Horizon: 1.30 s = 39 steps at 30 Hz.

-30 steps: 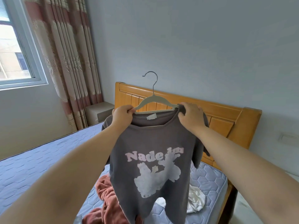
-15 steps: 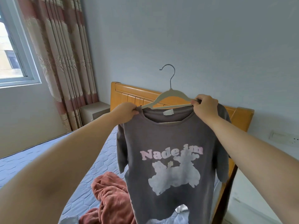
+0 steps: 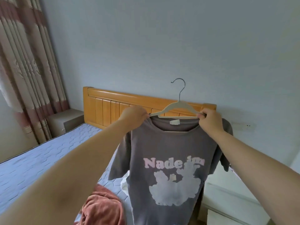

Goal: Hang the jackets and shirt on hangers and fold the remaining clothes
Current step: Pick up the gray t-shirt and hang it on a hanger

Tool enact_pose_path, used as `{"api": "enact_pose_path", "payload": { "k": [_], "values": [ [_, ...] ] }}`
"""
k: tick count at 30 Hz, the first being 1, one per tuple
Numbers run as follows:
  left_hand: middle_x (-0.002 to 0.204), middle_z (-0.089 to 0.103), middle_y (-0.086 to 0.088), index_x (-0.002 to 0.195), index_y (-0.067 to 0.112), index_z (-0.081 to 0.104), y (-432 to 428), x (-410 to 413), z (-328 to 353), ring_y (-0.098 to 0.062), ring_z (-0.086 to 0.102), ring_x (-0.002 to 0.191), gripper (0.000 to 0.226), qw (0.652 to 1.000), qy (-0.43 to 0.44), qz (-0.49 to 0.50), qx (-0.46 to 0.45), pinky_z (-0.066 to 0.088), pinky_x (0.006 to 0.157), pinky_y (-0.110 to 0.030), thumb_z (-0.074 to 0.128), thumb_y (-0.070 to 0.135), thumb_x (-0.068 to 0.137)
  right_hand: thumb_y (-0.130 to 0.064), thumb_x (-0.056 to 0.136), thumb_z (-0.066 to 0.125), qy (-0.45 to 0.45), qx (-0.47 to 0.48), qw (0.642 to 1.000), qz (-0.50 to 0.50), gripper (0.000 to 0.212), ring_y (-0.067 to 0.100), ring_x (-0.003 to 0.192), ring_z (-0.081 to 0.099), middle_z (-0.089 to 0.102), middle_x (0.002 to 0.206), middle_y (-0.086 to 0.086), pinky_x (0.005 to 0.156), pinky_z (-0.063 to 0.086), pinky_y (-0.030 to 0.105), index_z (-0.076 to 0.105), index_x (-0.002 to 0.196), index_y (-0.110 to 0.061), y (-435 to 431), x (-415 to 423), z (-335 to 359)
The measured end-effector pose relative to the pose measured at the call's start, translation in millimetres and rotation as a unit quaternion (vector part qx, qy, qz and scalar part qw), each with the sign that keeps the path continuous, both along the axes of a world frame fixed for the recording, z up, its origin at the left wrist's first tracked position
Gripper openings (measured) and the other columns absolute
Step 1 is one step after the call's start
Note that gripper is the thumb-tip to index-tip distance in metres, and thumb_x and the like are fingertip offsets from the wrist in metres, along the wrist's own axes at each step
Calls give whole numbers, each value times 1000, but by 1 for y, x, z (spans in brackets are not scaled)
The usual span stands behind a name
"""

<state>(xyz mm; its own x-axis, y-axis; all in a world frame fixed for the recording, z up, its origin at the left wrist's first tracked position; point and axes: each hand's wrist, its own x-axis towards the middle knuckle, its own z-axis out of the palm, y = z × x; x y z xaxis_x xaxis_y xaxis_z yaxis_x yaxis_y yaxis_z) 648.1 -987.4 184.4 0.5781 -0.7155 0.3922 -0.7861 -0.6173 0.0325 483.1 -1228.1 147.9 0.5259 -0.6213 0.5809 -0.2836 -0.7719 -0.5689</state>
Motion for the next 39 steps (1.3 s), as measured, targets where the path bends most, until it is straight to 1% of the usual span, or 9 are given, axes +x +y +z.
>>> {"api": "enact_pose_path", "payload": {
  "k": [3,7,14,20,26,29,33,37,39],
  "values": [
    [78,58,2,90,15,65,-11,-19,4,-17,55,70,33,997,-40,40,45,46,55,-29,46,42,97,-14,89,63,-1,-27,999,-20,25,24,61,51,55,62,7,62,41,33,58,66,-5,9,-24,-2],
    [63,52,2,66,17,51,-30,-49,-2,-14,48,54,46,998,41,52,-12,38,47,-25,53,58,89,-15,88,63,-18,-40,998,-46,25,25,60,53,56,60,5,68,46,39,60,66,-5,18,-61,-1],
    [67,55,-3,70,13,56,-49,-102,-1,-20,51,61,34,987,124,43,-95,38,52,-26,52,38,93,-13,88,61,-14,-58,988,-139,50,27,61,37,36,52,-8,68,28,34,28,53,-27,38,-144,3],
    [67,54,-6,63,10,51,-88,-160,13,-17,46,56,27,976,208,-23,-67,31,45,-25,45,13,88,-9,82,61,-33,-85,973,-214,27,36,62,47,55,56,11,66,31,36,50,58,-8,21,-213,-5],
    [65,55,-6,72,6,62,-134,-222,14,-23,50,63,28,931,225,-97,-272,38,56,-29,43,17,91,-9,89,58,-20,-103,963,-249,23,29,68,48,57,62,8,74,32,37,56,66,-6,-23,-262,5],
    [68,57,-6,78,7,63,-166,-246,2,-24,53,66,28,933,247,-142,-219,43,59,-29,42,19,94,-6,87,57,-11,-95,964,-248,28,27,69,44,46,55,-3,75,25,36,48,61,-12,-48,-283,11],
    [55,46,-3,64,6,52,-204,-264,4,-18,42,52,30,906,281,-156,-275,29,42,-20,45,15,92,-5,87,58,-4,-91,962,-259,29,27,67,42,46,54,-2,75,27,38,48,60,-10,-77,-311,4],
    [66,62,-11,76,3,66,-240,-288,-19,-28,57,64,33,924,283,-217,-141,47,59,-34,45,20,95,-7,88,58,21,-81,964,-254,25,28,69,47,51,57,1,75,25,34,55,62,-5,-106,-328,-3],
    [60,56,-6,72,8,62,-248,-294,-28,-23,53,59,34,926,273,-237,-105,45,57,-33,43,23,97,-11,89,57,20,-55,959,-276,25,28,71,48,56,60,4,77,25,34,57,65,-7,-118,-344,-9]
  ]
}}
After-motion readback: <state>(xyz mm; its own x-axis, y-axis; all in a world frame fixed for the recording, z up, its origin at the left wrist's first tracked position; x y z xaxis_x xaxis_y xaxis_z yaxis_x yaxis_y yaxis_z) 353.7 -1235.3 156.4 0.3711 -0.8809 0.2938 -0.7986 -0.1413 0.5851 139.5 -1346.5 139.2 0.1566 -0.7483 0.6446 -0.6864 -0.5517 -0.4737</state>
